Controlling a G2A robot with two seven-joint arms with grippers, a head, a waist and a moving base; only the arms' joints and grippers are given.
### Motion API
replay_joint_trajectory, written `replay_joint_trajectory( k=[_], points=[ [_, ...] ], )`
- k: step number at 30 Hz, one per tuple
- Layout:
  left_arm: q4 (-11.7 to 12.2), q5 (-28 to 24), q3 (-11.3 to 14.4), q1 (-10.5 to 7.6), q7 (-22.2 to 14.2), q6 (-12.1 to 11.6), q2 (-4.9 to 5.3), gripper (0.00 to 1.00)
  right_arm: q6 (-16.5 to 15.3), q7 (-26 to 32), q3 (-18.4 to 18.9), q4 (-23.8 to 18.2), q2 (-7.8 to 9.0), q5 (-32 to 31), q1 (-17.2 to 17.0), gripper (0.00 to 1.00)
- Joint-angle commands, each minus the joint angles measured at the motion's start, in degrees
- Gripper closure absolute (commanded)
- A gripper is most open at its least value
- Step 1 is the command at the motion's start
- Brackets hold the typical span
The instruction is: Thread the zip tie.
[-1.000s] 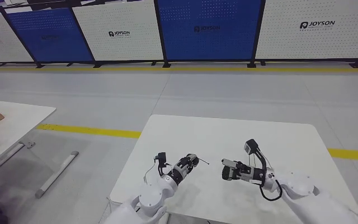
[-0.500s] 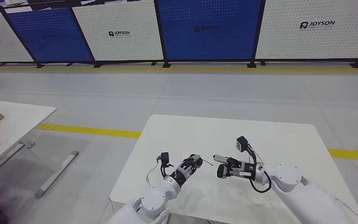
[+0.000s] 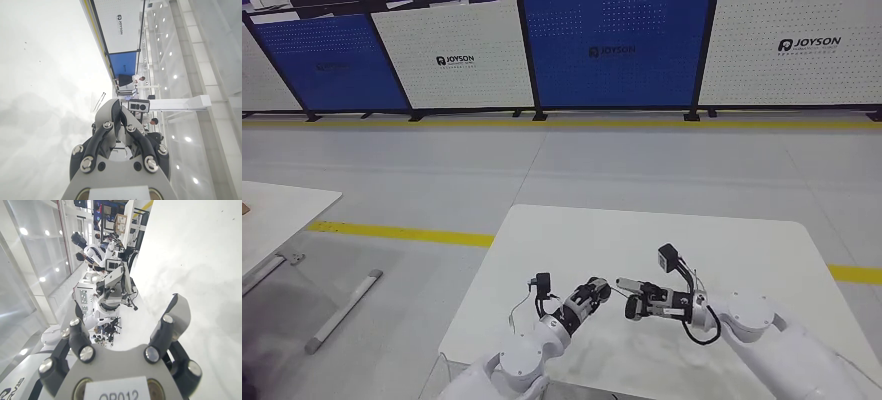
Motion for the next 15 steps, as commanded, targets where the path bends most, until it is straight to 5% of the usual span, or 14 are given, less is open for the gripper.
replay_joint_trajectory(
  k=[1,15],
  points=[
    [0.2,0.1,0.1,-0.21,0.6,0.3,-0.14,1.0,0.2,-0.1,0.0,0.1,-0.11,0.0,0.1,0.0],
    [0.2,0.3,0.0,0.02,0.1,-0.2,-0.49,1.0,-0.5,-0.1,2.9,0.3,0.21,-0.6,-2.4,0.0]
  ],
)
